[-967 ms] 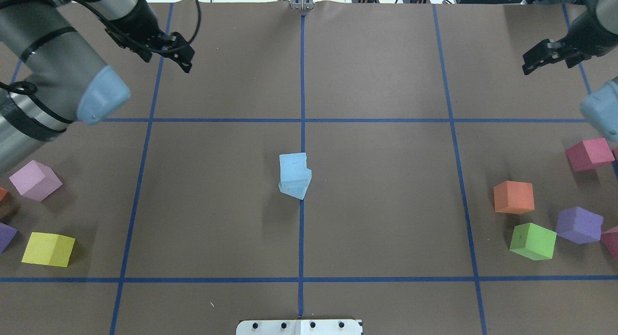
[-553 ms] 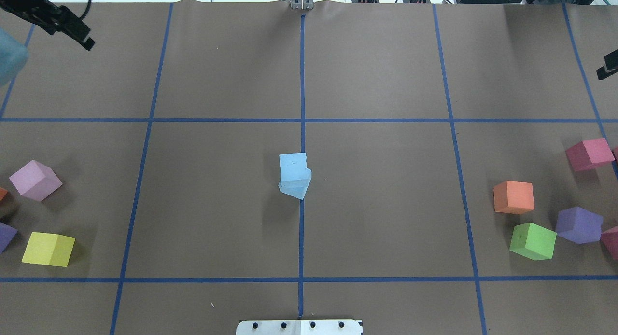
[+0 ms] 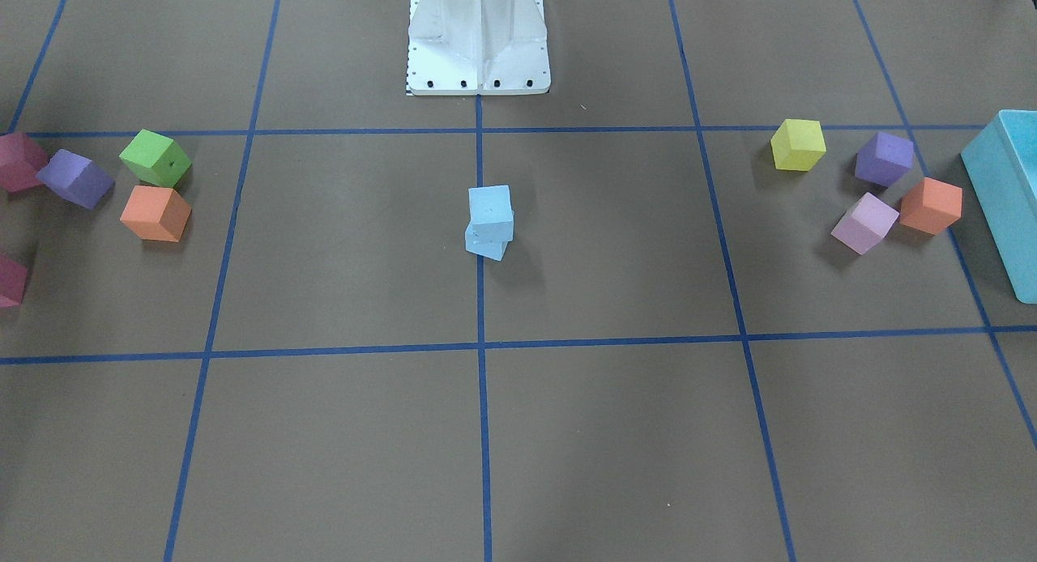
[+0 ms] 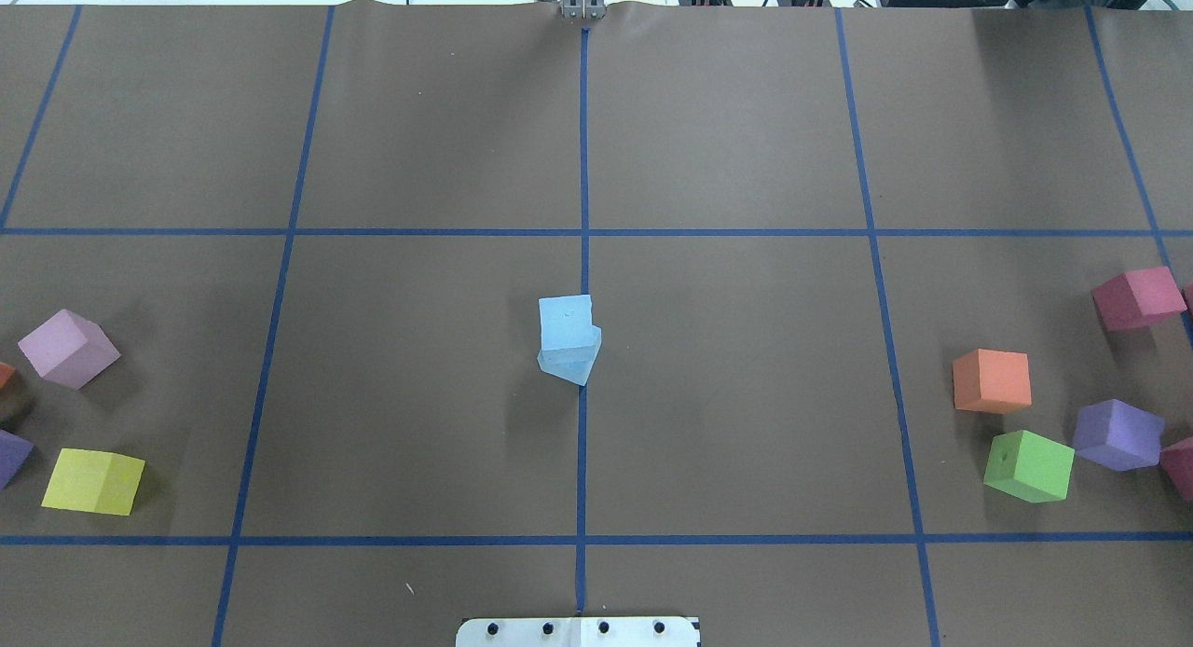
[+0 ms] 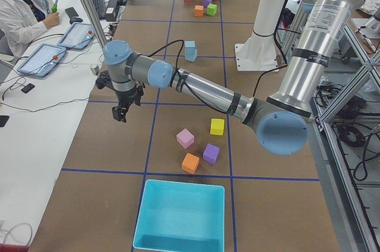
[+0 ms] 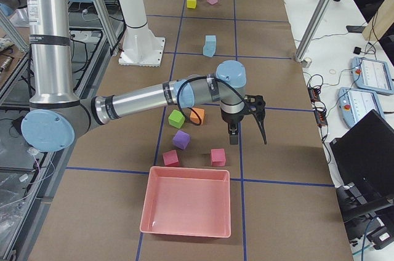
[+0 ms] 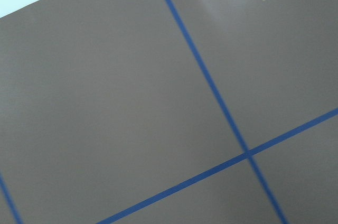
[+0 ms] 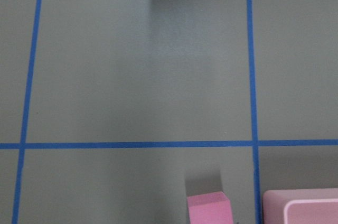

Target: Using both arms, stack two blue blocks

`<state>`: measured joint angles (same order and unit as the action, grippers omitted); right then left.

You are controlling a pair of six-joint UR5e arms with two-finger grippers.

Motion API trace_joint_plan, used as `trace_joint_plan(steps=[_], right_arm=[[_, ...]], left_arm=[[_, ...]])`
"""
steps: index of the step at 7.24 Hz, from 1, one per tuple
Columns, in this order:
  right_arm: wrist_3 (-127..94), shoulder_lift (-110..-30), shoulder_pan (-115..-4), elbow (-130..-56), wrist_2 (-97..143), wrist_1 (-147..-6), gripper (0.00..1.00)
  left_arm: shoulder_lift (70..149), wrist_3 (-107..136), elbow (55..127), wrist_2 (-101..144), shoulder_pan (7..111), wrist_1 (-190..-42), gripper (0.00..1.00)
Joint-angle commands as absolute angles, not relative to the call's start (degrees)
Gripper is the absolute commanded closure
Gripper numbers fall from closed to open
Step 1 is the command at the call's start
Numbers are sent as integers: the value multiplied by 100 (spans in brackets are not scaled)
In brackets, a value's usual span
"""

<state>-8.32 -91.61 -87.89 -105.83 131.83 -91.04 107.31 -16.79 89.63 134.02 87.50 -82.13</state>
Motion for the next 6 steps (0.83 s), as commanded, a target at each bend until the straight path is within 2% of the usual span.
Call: trace_joint_plan(steps=[1, 4, 6], right_arm=[[-264, -9570, -9018, -10573, 13114, -9132, 0], [-264, -9756, -9018, -10582, 13122, -9088, 0], [-255, -9756, -9018, -10591, 13148, -9097, 0]], left_arm=[[10408, -2259, 8403, 13421, 9053, -8217, 1], [9959, -2215, 8420, 13430, 9123, -8226, 1], [9958, -2206, 8420, 13421, 9132, -8226, 1]])
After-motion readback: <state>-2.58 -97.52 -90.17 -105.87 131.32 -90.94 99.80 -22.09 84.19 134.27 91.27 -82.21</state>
